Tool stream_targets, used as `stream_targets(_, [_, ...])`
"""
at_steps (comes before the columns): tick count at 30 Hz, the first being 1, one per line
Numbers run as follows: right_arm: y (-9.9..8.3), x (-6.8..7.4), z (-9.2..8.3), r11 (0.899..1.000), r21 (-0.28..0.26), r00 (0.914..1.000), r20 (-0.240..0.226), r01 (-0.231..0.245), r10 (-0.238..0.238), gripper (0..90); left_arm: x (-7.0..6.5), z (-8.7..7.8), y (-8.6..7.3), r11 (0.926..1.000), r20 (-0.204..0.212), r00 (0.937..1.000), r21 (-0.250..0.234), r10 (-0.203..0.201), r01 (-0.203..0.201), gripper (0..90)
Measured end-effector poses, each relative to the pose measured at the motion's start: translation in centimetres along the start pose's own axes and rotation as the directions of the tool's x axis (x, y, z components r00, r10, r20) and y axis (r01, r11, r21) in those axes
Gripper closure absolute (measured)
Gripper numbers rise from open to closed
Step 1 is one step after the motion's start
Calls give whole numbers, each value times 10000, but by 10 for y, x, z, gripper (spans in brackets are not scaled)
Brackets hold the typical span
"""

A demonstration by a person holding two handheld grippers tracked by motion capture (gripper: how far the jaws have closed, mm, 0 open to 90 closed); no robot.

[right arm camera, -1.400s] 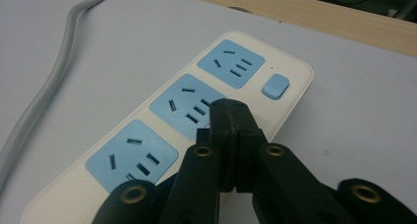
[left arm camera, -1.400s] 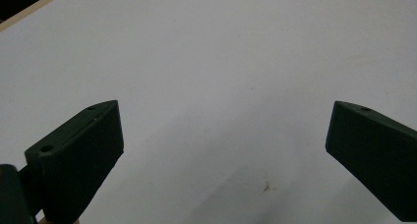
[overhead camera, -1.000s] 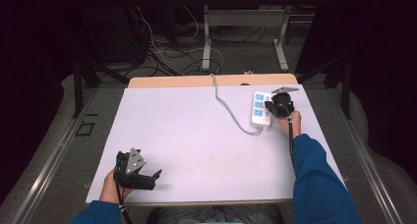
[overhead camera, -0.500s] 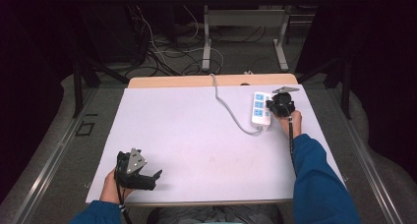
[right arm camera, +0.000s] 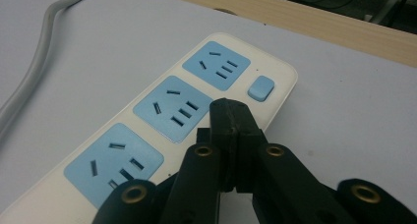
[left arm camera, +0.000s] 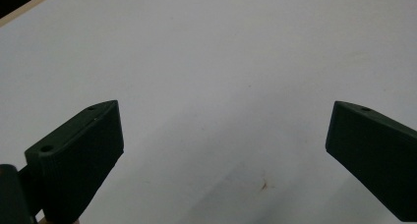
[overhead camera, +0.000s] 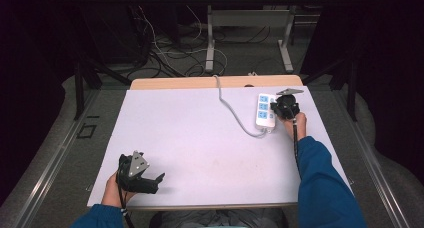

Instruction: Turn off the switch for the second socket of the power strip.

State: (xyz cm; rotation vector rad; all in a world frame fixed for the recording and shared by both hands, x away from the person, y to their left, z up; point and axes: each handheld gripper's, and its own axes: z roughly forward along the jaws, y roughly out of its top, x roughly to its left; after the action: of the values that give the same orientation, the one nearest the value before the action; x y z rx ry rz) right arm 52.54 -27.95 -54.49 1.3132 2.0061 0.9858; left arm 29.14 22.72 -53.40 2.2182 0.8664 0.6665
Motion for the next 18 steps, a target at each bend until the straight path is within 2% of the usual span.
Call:
stream_targets(1, [0,-1,-1,9999,-5,9999,-57,102,-102,900,0,0,0,10000,-30,10000,24,46,-46,9])
stream_targets(18, [-1,-2,0,10000,-71,9999,-115,-12,12,900,0,0,0,10000,-19,10000,35,46,-46,9])
